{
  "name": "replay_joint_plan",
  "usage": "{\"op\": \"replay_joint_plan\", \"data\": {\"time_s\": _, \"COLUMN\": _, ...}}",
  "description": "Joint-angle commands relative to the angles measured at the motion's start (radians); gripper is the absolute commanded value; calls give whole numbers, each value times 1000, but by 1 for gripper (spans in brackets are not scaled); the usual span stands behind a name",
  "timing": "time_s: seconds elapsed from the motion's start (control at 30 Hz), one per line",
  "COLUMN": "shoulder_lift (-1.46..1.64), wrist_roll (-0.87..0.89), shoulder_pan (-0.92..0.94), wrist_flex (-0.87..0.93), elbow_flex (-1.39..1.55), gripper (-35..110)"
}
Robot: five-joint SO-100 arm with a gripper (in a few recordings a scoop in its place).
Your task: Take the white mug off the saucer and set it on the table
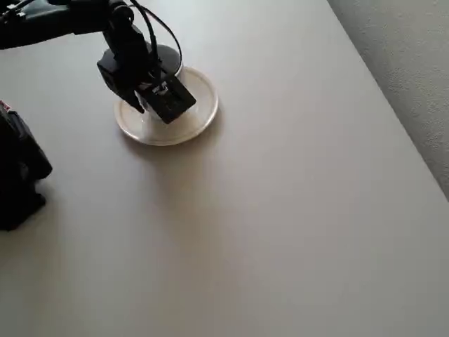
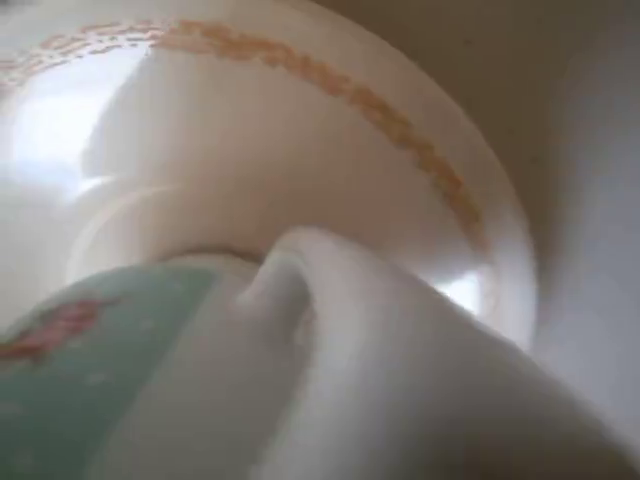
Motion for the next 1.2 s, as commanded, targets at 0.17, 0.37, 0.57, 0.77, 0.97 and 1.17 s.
{"op": "replay_joint_plan", "data": {"time_s": 0.17, "shoulder_lift": 227, "wrist_roll": 9, "shoulder_pan": 11, "wrist_flex": 69, "elbow_flex": -25, "gripper": -2}}
{"op": "replay_joint_plan", "data": {"time_s": 0.37, "shoulder_lift": 391, "wrist_roll": 3, "shoulder_pan": 37, "wrist_flex": 284, "elbow_flex": -233, "gripper": -2}}
{"op": "replay_joint_plan", "data": {"time_s": 0.57, "shoulder_lift": 408, "wrist_roll": -106, "shoulder_pan": 150, "wrist_flex": 486, "elbow_flex": -523, "gripper": -2}}
{"op": "replay_joint_plan", "data": {"time_s": 0.77, "shoulder_lift": 385, "wrist_roll": -393, "shoulder_pan": 419, "wrist_flex": 512, "elbow_flex": -566, "gripper": -2}}
{"op": "replay_joint_plan", "data": {"time_s": 0.97, "shoulder_lift": 293, "wrist_roll": -676, "shoulder_pan": 723, "wrist_flex": 368, "elbow_flex": -457, "gripper": -2}}
{"op": "replay_joint_plan", "data": {"time_s": 1.17, "shoulder_lift": 388, "wrist_roll": -807, "shoulder_pan": 861, "wrist_flex": 51, "elbow_flex": -38, "gripper": -2}}
